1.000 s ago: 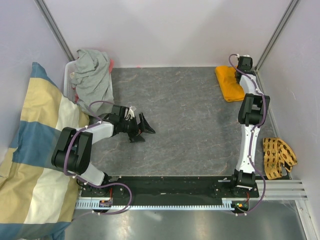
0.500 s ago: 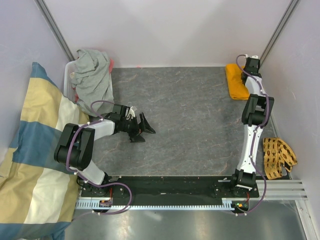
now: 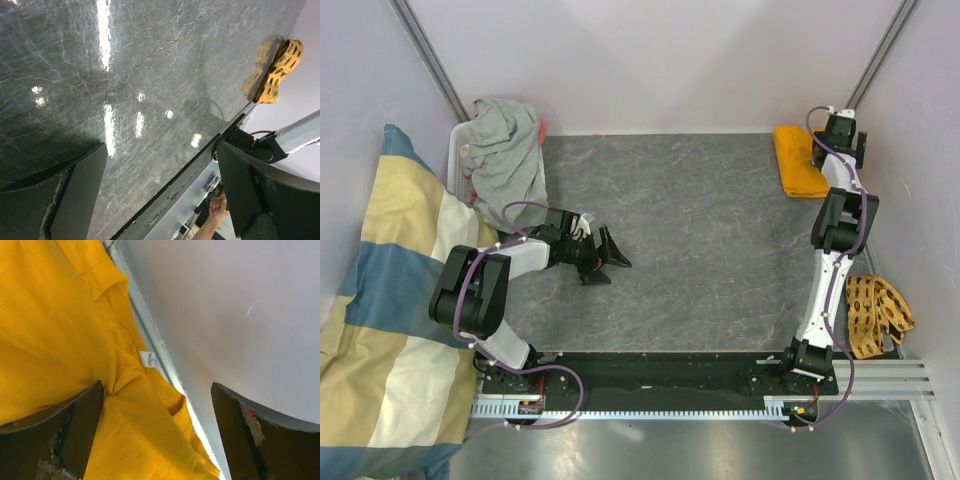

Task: Fold and stack the t-shirts
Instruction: Neatly place the folded tshirt to the corner, then reset both grippers

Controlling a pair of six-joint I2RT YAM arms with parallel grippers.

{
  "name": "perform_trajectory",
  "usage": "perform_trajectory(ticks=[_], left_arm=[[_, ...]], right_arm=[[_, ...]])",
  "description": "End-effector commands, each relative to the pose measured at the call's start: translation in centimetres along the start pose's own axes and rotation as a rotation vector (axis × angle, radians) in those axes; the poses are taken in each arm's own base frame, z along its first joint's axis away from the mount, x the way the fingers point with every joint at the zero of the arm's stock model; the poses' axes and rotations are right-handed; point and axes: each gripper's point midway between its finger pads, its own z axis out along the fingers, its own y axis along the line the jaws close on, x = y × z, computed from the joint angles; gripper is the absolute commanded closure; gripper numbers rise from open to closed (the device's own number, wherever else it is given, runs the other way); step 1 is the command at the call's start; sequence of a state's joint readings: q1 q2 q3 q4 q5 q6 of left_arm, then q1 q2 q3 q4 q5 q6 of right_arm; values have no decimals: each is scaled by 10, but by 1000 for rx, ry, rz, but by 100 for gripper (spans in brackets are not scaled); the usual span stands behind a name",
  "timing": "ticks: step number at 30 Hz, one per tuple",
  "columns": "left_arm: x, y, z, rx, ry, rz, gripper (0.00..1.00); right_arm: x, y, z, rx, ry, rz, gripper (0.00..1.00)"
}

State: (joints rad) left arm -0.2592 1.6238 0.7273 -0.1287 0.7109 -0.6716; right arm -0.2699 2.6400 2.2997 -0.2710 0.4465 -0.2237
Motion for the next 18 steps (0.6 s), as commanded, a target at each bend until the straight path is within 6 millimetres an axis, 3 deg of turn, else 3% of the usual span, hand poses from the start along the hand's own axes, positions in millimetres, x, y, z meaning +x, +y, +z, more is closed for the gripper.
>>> perform_trajectory(ticks=[1, 3, 6, 8, 12, 14, 15, 17, 18], left_arm=[[-6, -3, 0, 16, -9, 42, 1], [-7, -5, 0, 22, -17, 47, 1], [-7, -9, -3, 32, -26, 58, 1], [-10, -11, -5, 32, -41, 67, 1], [-17, -26, -15, 55, -81, 108, 1], [-20, -32, -19, 62, -100, 122, 1], [-21, -34, -21, 67, -107, 130, 1], [-24, -41, -28, 69, -139, 155, 1], [-25, -44, -32, 68, -152, 176, 1]], right_arm=[[-4, 30, -18, -170, -7, 78, 2], [-14, 33, -26, -194, -35, 128, 2], [-54, 27, -59, -256, -122, 215, 2], [-70, 28, -76, -304, -157, 245, 2], [-116, 8, -132, -315, -285, 323, 2], [-130, -1, -152, -318, -320, 347, 2], [-142, -9, -173, -320, -351, 355, 2], [-152, -16, -195, -325, -371, 383, 2], [-154, -18, -217, -342, -375, 397, 2]])
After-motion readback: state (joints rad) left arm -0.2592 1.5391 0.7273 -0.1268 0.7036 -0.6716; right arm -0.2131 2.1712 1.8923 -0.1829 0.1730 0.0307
